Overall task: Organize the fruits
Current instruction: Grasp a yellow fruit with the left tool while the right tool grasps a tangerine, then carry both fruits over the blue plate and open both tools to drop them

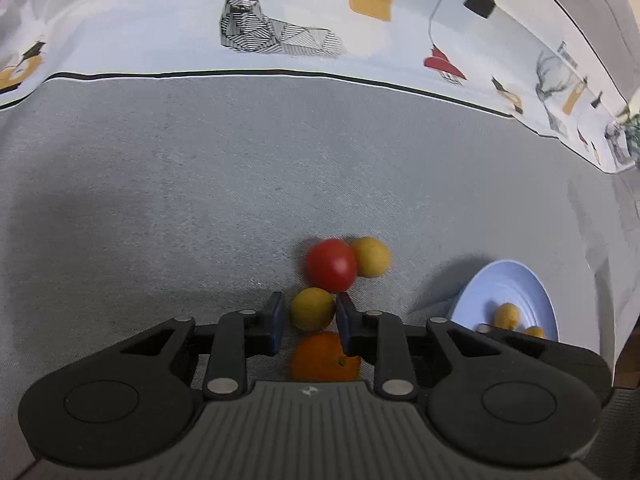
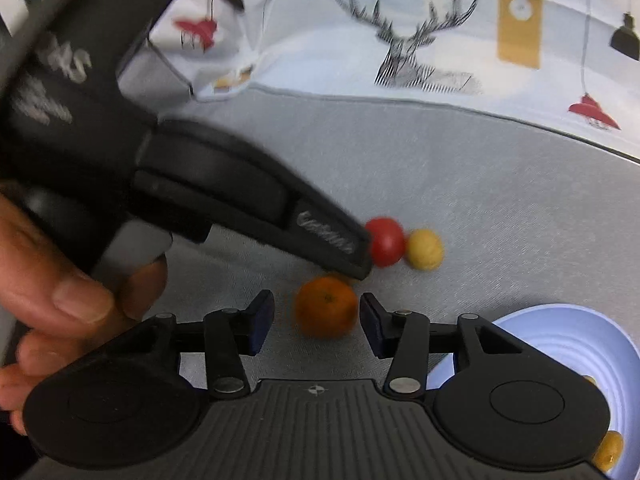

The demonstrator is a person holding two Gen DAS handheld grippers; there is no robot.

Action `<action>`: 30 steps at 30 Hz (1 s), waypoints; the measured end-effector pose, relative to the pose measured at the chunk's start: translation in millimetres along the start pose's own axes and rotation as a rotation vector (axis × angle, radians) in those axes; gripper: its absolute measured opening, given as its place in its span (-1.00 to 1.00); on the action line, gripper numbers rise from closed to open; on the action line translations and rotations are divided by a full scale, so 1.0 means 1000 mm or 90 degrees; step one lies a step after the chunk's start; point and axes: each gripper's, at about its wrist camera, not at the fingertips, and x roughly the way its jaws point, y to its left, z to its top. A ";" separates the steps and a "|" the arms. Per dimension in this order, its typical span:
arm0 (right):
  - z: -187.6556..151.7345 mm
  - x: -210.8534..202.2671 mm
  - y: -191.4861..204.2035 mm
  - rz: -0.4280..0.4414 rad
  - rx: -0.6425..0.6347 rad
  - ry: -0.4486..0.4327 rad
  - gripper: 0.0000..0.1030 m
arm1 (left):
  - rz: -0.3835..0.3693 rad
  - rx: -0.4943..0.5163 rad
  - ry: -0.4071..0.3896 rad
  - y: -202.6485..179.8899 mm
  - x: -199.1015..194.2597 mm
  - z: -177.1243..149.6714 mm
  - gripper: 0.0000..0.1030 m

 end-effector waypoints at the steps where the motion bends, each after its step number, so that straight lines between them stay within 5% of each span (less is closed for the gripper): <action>1: 0.000 0.003 0.002 -0.004 -0.008 0.004 -0.03 | 0.003 0.003 -0.002 0.000 -0.001 0.000 -0.48; 5: 0.000 0.012 0.006 -0.026 -0.016 0.022 -0.25 | 0.012 -0.004 -0.009 0.004 -0.006 0.001 -0.48; 16: -0.002 -0.020 0.005 -0.047 -0.012 -0.017 -0.27 | 0.054 -0.006 -0.047 -0.001 -0.037 0.003 -0.48; 22: -0.007 -0.043 -0.004 -0.065 0.008 -0.042 -0.27 | 0.125 0.022 -0.087 -0.015 -0.053 -0.004 -0.48; 30: -0.014 -0.074 -0.032 -0.089 0.057 -0.090 -0.27 | 0.162 0.026 -0.162 -0.035 -0.076 -0.026 -0.47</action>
